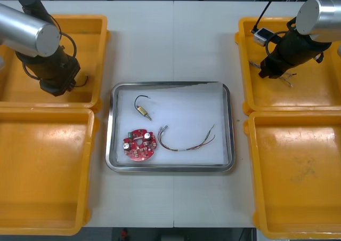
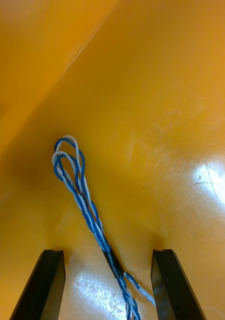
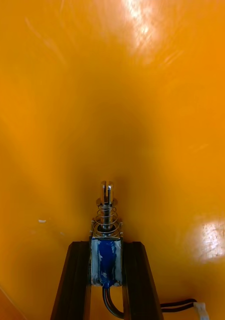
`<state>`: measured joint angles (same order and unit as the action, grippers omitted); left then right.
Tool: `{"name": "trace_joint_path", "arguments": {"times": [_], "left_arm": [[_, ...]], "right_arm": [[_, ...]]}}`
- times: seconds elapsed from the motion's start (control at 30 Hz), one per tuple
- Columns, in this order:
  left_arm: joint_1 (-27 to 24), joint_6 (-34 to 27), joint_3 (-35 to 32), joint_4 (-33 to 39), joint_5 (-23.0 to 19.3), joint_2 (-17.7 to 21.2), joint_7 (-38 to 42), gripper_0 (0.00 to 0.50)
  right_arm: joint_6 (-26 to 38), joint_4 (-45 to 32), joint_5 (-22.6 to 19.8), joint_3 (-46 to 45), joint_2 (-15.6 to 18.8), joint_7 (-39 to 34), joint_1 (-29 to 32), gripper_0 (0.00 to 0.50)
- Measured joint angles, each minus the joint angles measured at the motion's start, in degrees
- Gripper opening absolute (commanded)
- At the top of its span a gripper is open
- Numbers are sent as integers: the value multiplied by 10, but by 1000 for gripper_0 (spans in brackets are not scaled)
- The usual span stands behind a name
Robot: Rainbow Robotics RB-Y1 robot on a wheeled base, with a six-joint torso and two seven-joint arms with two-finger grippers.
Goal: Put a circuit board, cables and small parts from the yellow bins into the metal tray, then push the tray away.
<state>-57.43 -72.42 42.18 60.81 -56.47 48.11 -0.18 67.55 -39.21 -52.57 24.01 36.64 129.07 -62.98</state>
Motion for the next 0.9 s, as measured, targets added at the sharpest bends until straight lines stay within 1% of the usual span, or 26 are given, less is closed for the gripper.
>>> {"name": "trace_joint_path", "arguments": {"times": [0.1,0.2,0.37,0.5,0.6,0.73,0.77,0.8,0.83,0.87,0.9], "left_arm": [[0,-1,-1,3,32,0,0,0],[0,-4,-8,3,44,0,0,0],[0,-14,-36,4,56,1,-16,0],[0,-31,-59,6,58,3,-57,0],[0,-45,-73,14,58,8,-86,0],[0,-82,-84,42,59,19,-95,0],[0,-94,-88,49,59,21,-97,0],[0,-107,-92,57,59,24,-98,0],[0,-119,-97,64,59,27,-100,0],[0,-129,-102,71,59,29,-101,0],[0,-139,-108,80,59,31,-103,0]], "right_arm": [[-2,0,0,0,0,0,0,500],[-8,0,0,2,-1,0,1,500],[-13,0,0,4,-2,0,3,500],[-14,0,0,4,-2,0,4,500],[-17,0,0,4,-2,0,5,500],[-25,0,0,4,-2,0,7,500],[-26,0,0,4,-2,0,7,443],[-27,0,0,4,-2,0,8,335],[-28,0,0,4,-2,0,8,301],[-28,0,0,4,-2,0,8,126],[-28,0,0,4,-2,0,8,66]]}}
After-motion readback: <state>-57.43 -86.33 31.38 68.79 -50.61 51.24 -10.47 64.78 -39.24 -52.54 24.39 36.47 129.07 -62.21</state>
